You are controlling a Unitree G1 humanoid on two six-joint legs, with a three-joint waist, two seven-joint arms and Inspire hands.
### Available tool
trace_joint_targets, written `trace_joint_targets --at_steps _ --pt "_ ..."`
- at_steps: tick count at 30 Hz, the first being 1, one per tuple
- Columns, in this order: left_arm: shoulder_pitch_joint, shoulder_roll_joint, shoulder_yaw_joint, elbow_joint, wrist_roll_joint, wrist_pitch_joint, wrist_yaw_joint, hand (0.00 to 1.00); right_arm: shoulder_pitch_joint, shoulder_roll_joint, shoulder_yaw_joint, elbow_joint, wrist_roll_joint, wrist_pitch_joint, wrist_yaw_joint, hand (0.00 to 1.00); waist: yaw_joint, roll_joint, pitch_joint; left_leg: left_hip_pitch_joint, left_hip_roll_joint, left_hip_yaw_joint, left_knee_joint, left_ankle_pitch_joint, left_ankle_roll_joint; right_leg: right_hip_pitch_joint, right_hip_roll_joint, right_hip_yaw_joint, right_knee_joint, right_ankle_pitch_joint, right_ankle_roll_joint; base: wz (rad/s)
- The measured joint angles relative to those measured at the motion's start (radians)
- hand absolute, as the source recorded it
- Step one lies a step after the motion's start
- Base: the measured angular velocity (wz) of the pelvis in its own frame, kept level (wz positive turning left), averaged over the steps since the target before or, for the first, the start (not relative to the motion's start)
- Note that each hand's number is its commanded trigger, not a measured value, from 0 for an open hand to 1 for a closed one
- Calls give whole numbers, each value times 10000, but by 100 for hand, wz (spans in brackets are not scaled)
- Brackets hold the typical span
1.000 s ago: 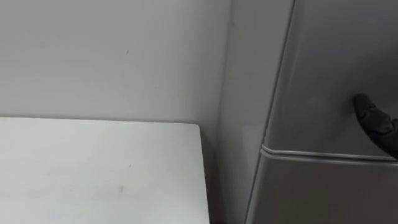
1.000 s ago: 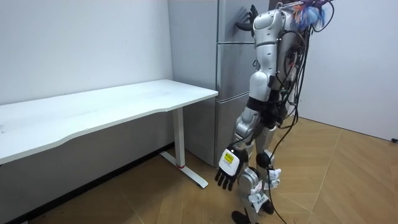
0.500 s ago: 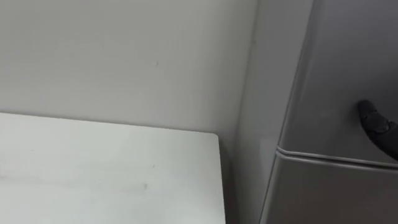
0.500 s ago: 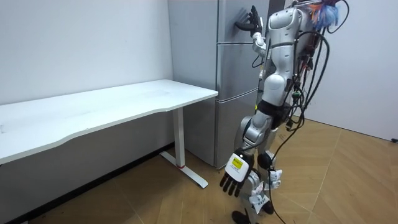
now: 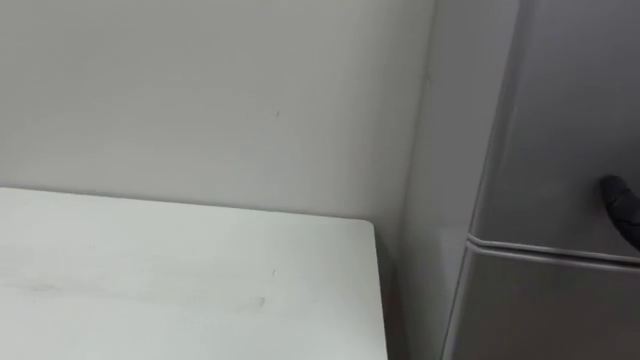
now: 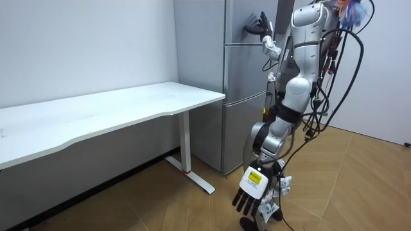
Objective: Put the bottle in the upper fridge
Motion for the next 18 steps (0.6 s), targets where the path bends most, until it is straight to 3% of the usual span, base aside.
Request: trace_joint_targets --at_steps 4,10,14,15,18 --pt "205 31 344 -177 -16 -360 -11 0 336 -40 -212 -328 119 279 275 0 -179 -123 -44 21 -6 7 -87 26 61 72 41 -44 -27 6 11 3" --pt "411 27 520 -251 -20 -597 -10 0 737 -92 -635 -688 899 378 504 0 -414 -174 -32 222 -2 45 -241 28 110 190 108 178 -165 -7 13 1" --pt "347 35 883 -308 -17 -606 -9 0 1091 -152 -1542 -657 1593 997 386 0 -495 -188 -17 241 -5 111 -333 6 144 179 106 206 -155 -43 9 -3" --pt "363 36 1006 -388 -17 -606 -6 0 1226 -166 -1797 -602 1813 1151 314 0 -575 -241 23 243 -6 120 -358 -6 151 168 107 212 -153 -58 9 0" --pt "440 30 1280 -485 -39 -620 5 0 1367 -219 -2250 -426 2461 1351 140 0 -729 -216 10 290 28 314 -553 -6 151 56 144 348 -136 -63 7 -15"
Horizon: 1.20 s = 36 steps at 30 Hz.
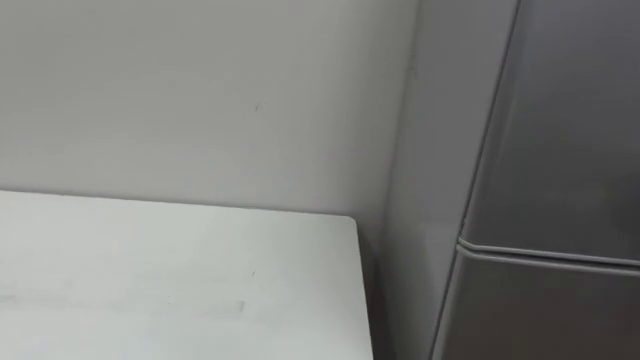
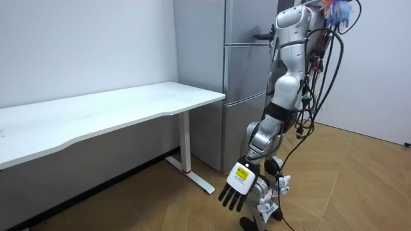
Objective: Put the bottle in the upper fridge
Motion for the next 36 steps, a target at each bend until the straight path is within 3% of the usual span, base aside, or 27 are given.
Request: trace_joint_targets --at_steps 3,10,17,22,23,26,27,32,36 --pt "-8 -1 10 -72 -68 -128 2 0 291 -66 -222 0 475 99 -142 0 -59 69 29 60 36 187 -184 1 1 -85 21 148 73 -24 -28 -20" --pt "-134 -60 0 -281 -58 -129 12 0 406 -69 -293 17 792 349 -208 0 -544 -101 69 65 42 415 -354 -8 -6 -386 8 357 302 -218 -22 -10" --pt "-116 -58 -31 -420 -58 -71 25 0 1277 -66 -543 93 1467 526 -273 0 -507 -122 54 70 71 471 -388 -92 7 -400 29 395 302 -225 -9 -1" --pt "-124 -55 -42 -525 -72 90 291 0 1895 -58 -513 616 1510 542 -420 0 -479 -62 53 171 173 741 -380 -162 -43 -359 110 526 301 -224 -11 -8" --pt "-127 -56 -78 -525 -72 91 326 0 1927 -45 -493 736 1517 545 -423 0 -481 40 63 190 184 814 -379 -164 -46 -354 123 576 301 -222 -14 -18" --pt "-131 -73 -264 -536 -77 104 490 0 2304 301 -343 1034 1521 545 -433 0 -497 31 87 254 231 942 -384 -191 -82 -351 181 731 300 -203 -45 -17" --pt "-126 -72 -399 -527 -77 104 588 0 2339 447 -198 1359 1548 508 -428 0 -528 131 105 252 255 979 -385 -240 -93 -349 208 785 295 -190 -67 -16" --pt "-185 -119 -435 -462 -74 93 666 0 2855 1165 -6 2549 1575 654 -444 0 -512 341 55 274 330 1175 -304 -320 -136 -376 306 1094 301 -193 -117 -13" --pt "-132 -189 -433 -428 -66 91 909 0 3407 1556 881 3229 1608 731 -378 0 -512 396 66 274 338 1195 -300 -331 -157 -400 341 1177 318 -267 -144 -1"
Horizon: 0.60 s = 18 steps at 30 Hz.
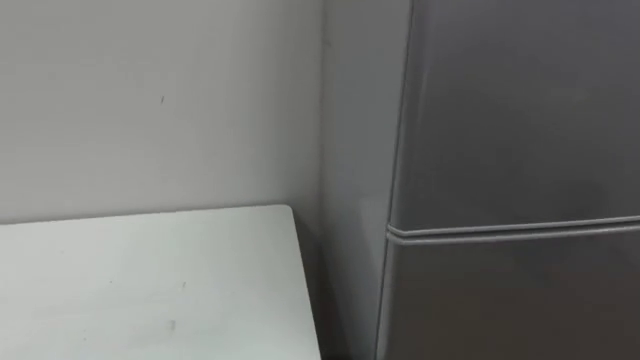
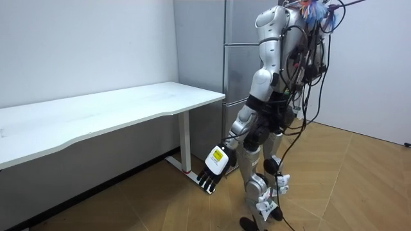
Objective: Put the bottle in the upper fridge
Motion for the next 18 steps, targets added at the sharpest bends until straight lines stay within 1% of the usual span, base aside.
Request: trace_joint_targets --at_steps 2,3,4,5,8,9,10,11,12,15,18 --pt "-100 -83 -1 164 1 -1 -10 0 -46 16 525 1148 -158 -8 293 0 40 -15 -6 30 -1 5 -9 -7 -2 30 -2 -4 -27 -20 15 2" --pt "-108 -102 -1 216 0 -1 -16 0 -57 37 626 1453 -158 10 393 0 62 -14 -7 42 -1 11 -8 -9 -2 51 -1 -5 -35 -20 16 0" --pt "-99 -166 -1 304 -6 3 -34 0 -28 145 754 1804 -171 79 535 0 93 -19 -14 48 -3 10 -7 -12 0 55 -3 -2 -31 -22 16 0" --pt "-80 -202 0 307 -12 21 -41 0 -8 184 828 1926 -194 111 571 0 105 4 -4 48 -4 34 -5 -13 1 38 -3 12 -31 -22 17 0" --pt "-49 -274 -3 423 -10 22 -53 0 -19 309 962 2884 -912 159 725 0 137 46 -12 95 -8 27 -11 -15 5 63 -7 2 -35 -25 22 0" --pt "-63 -285 -9 464 -10 21 -50 0 -26 343 1016 3174 -1270 169 767 0 203 65 -9 130 -7 19 -33 -16 5 87 4 21 -52 -25 22 -4" --pt "-96 -285 -65 531 -10 20 -48 0 -7 360 1190 3368 -1531 176 852 0 203 116 18 172 -5 15 -40 -21 1 136 8 16 -68 -27 20 -4" --pt "-133 -285 -98 600 -9 13 -42 0 -14 360 1319 3532 -1716 176 911 0 204 116 18 209 -3 13 -43 -28 -4 179 11 13 -86 -31 17 0" --pt "-216 -285 -203 733 -12 14 -36 0 -22 396 1528 3795 -1937 188 1086 0 219 142 22 261 4 -3 -43 -59 -16 241 23 14 -115 -46 13 0" --pt "-217 -302 -602 838 -10 13 -43 0 -21 539 1991 4345 -2907 208 1610 0 227 145 31 348 20 -6 -11 -114 -24 364 39 12 -149 -79 18 0" --pt "-214 -332 -823 849 -16 15 -89 0 -48 557 2498 4725 -3147 228 2152 0 276 148 33 319 19 -13 -7 -169 -12 338 31 20 -165 -122 40 0"
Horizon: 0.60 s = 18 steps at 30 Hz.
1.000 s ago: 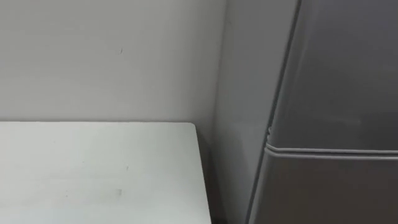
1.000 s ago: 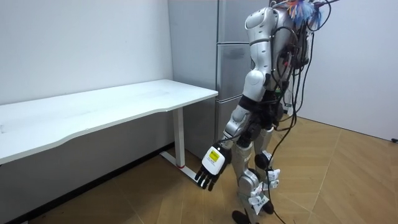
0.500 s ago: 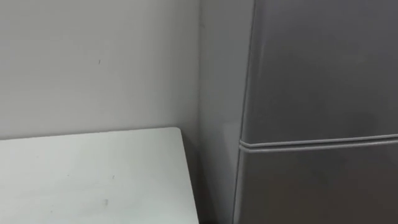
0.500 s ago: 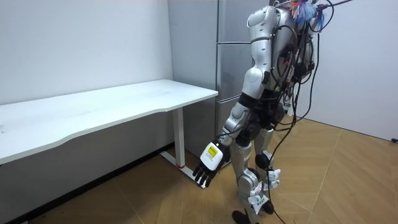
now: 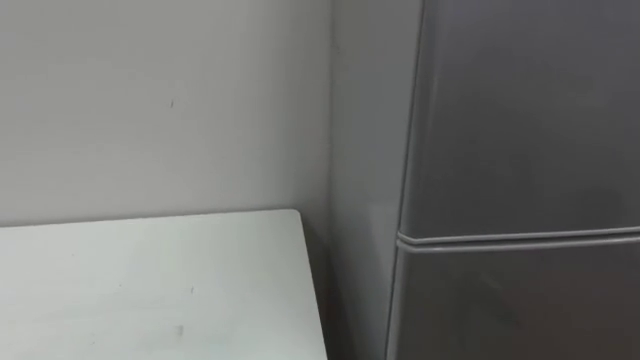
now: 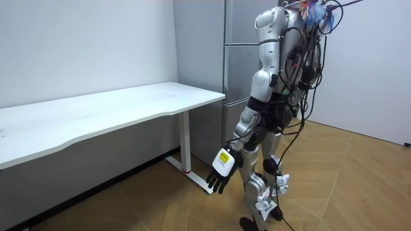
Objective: Put the bottle in the upper fridge
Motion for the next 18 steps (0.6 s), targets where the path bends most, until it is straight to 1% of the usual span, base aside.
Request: trace_joint_targets --at_steps 2,4,5,7,11,18 --pt "-6 -5 -107 1 -4 -2 -16 0 -7 28 253 128 -159 15 328 0 41 8 1 -14 -3 0 3 -3 5 -5 -5 -12 -8 -1 3 0" --pt "-27 -50 -165 -2 -1 -1 -20 0 -44 73 692 120 -344 170 669 0 47 36 -11 -65 -4 -26 26 -5 8 9 -9 -102 -3 9 8 2" --pt "-41 -60 -170 -6 0 -2 -20 0 -53 92 803 122 -504 190 755 0 50 39 -10 -80 -5 -41 36 -5 8 5 -11 -110 -4 9 8 7" --pt "-73 -78 -276 -2 13 -4 -17 0 -132 125 1185 118 -1173 204 1184 0 119 65 -7 -100 -5 -51 59 -4 7 -15 -8 -130 2 9 8 2" --pt "-300 -159 -349 -26 32 -9 -14 0 -318 333 1276 123 -2047 204 1936 0 318 74 -2 -146 -10 -137 30 -4 7 -3 -30 -291 -27 5 9 9" --pt "-395 -177 -412 -157 125 4 -17 0 -494 368 1563 90 -2229 269 2718 0 342 67 -6 -317 -39 -377 45 -4 7 19 -36 -401 -181 8 17 11"
